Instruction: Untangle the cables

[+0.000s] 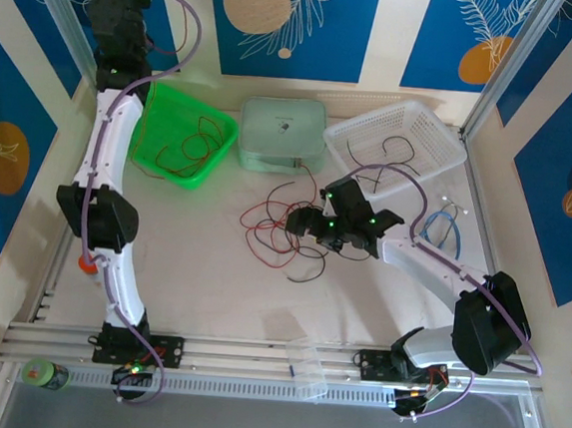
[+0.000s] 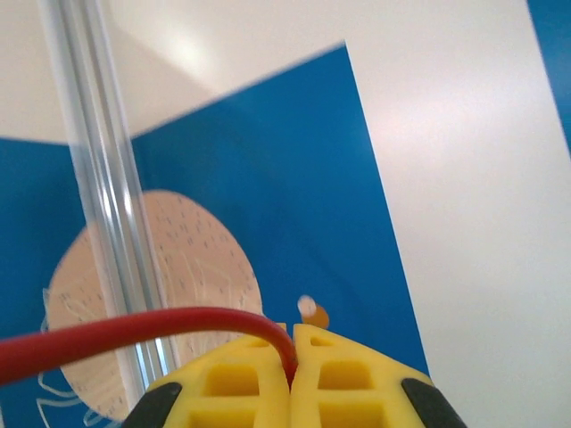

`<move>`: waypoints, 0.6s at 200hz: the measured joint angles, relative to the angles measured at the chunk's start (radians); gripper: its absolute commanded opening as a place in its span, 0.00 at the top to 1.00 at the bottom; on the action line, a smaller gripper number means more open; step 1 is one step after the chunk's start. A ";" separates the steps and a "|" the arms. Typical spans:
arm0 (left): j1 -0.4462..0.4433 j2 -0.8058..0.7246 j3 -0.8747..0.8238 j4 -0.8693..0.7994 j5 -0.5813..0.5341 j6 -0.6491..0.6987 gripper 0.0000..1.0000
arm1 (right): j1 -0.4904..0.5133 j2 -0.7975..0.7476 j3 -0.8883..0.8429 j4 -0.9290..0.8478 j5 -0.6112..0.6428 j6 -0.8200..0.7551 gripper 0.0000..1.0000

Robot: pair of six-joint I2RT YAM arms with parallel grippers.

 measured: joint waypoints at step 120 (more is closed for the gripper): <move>0.000 -0.177 0.086 -0.221 0.180 -0.132 1.00 | -0.006 0.000 0.004 0.019 -0.013 -0.003 0.17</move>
